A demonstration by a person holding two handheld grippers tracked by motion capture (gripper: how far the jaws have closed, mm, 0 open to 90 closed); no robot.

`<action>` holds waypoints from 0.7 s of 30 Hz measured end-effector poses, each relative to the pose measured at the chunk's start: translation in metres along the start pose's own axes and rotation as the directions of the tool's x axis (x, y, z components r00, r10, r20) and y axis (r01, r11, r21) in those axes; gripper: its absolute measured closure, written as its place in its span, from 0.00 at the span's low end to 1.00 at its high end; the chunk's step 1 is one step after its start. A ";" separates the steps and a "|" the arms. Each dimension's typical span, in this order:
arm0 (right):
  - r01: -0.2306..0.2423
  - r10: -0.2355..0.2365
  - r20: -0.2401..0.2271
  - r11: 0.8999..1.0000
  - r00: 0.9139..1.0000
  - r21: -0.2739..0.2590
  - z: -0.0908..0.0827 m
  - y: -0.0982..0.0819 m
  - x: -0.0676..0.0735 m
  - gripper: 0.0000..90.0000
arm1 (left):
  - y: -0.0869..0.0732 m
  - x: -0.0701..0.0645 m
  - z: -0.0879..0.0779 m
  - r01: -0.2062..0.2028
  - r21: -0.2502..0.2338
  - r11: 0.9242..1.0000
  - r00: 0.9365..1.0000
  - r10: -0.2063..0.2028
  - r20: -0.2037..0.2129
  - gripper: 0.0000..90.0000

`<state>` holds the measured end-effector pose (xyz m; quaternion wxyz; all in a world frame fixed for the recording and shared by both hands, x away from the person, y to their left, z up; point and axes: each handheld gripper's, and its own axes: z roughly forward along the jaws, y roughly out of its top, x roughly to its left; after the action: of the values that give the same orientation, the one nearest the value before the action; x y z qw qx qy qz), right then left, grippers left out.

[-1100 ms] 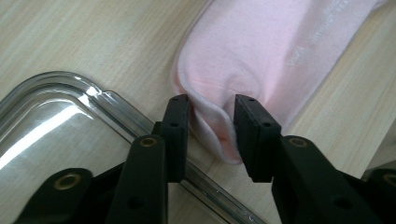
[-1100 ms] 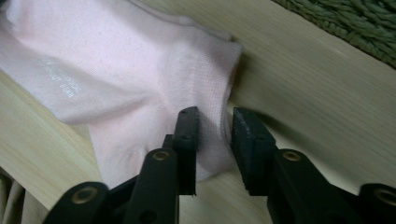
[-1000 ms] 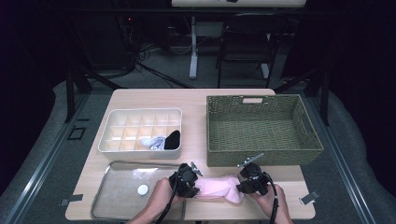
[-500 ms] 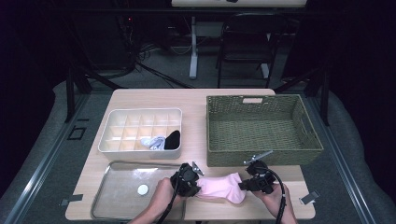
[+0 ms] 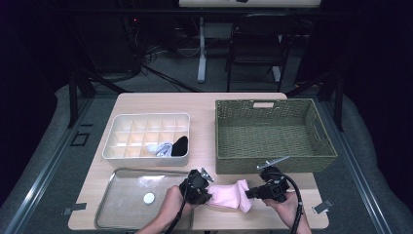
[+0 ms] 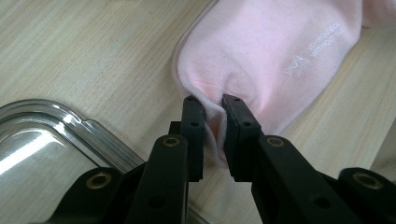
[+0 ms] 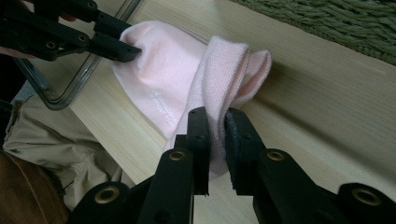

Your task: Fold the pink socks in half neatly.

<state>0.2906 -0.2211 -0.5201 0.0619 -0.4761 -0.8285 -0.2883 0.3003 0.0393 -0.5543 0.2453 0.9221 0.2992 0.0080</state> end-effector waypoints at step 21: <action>0.101 -0.100 0.040 0.995 0.994 -0.011 0.019 0.016 0.041 0.90 | 0.002 -0.002 0.003 0.024 -0.014 1.000 0.999 -0.023 0.035 0.88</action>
<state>0.2851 -0.1743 -0.5134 0.0278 -0.4399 -0.8504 -0.2871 0.3003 0.0350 -0.5555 0.2571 0.9167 0.3058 -0.0086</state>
